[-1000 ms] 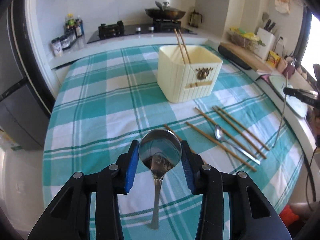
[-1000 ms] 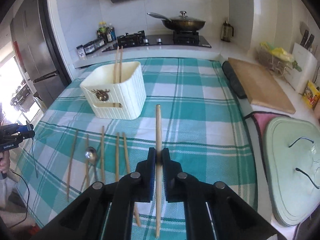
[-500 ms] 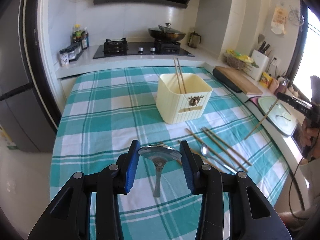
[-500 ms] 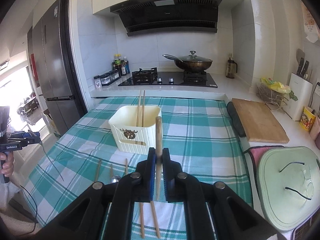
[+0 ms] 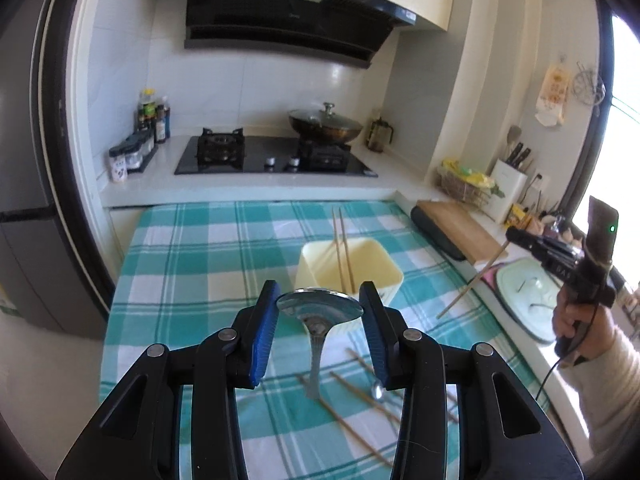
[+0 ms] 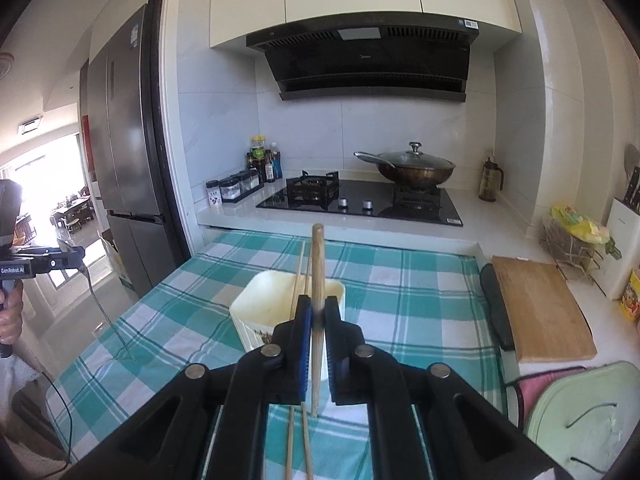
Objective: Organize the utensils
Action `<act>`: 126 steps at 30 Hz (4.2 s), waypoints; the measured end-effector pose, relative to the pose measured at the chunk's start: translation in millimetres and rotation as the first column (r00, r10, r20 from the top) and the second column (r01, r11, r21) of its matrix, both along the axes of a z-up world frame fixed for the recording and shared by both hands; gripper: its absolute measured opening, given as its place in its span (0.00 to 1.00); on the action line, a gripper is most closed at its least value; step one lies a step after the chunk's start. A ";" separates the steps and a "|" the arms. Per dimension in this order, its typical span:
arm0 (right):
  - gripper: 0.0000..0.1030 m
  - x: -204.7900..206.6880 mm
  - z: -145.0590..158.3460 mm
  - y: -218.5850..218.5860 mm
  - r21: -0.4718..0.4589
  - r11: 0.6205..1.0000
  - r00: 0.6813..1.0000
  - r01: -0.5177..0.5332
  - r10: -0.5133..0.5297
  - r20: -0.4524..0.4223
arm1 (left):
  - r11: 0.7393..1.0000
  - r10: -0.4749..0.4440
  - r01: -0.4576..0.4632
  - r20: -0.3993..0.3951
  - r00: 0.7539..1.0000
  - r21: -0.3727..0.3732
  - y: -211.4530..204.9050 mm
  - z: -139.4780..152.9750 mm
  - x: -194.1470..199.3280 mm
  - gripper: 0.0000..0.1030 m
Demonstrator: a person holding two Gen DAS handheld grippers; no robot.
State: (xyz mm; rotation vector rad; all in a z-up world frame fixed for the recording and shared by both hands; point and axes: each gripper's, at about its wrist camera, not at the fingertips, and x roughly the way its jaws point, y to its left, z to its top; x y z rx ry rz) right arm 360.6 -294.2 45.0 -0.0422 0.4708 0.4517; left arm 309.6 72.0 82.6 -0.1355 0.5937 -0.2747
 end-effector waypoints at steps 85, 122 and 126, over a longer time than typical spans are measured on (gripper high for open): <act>0.56 -75.4 -262.9 -86.3 -0.241 0.913 0.843 0.328 -0.398 -0.362 | 0.981 0.182 -0.144 -0.361 0.915 0.130 -90.2 -253.6 -3.1 0.96; 0.56 -78.4 -231.9 -40.9 -0.162 0.981 0.929 0.102 -0.152 -0.338 | 0.963 0.100 0.003 -0.369 0.924 0.270 -84.6 -276.1 -38.1 0.16; 0.55 -68.1 -229.3 -11.8 -0.192 0.981 0.934 -0.013 -0.057 -0.353 | 0.962 0.104 -0.001 -0.364 0.926 0.272 -83.8 -276.5 -39.9 0.17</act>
